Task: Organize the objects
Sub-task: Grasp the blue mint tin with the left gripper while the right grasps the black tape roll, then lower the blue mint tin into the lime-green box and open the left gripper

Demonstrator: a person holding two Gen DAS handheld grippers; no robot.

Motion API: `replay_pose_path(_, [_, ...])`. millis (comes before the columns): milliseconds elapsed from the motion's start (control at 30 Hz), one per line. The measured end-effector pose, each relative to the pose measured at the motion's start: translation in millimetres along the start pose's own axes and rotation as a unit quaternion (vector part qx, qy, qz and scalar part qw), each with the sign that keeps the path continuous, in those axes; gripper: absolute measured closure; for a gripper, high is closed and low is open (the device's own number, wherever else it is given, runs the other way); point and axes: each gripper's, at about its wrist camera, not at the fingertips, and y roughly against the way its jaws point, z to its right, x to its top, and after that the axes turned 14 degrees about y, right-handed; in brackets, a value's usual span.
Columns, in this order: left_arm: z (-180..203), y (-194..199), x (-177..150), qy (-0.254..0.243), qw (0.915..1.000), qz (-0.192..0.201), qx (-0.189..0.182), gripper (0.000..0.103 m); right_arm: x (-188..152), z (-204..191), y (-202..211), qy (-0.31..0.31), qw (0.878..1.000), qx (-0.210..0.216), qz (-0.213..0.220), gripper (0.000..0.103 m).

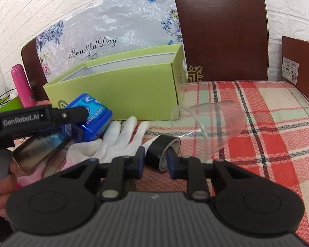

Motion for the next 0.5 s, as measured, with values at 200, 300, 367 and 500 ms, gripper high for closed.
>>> replay_pose_path(200, [12.1, -10.9, -6.1, -0.033, 0.9993, 0.008, 0.016, 0.021, -0.6, 4.7, -4.8, -0.016, 1.0, -0.007, -0.001, 0.078])
replay_pose_path(300, [11.2, -11.8, -6.6, -0.035, 0.9993, 0.009, 0.011, 0.025, -0.9, 4.0, -3.0, -0.013, 1.0, -0.007, 0.005, 0.082])
replay_pose_path(367, [8.6, -10.9, -5.5, -0.031, 0.9994, 0.01, 0.011, 0.044, 0.5, 1.4, -0.1, -0.005, 1.0, -0.01, 0.013, 0.085])
replay_pose_path(500, [7.3, -10.4, -5.5, -0.032, 0.9994, 0.01, 0.004, 0.046, 2.8, -3.7, 5.6, 0.01, 0.999, -0.013, 0.029, 0.085])
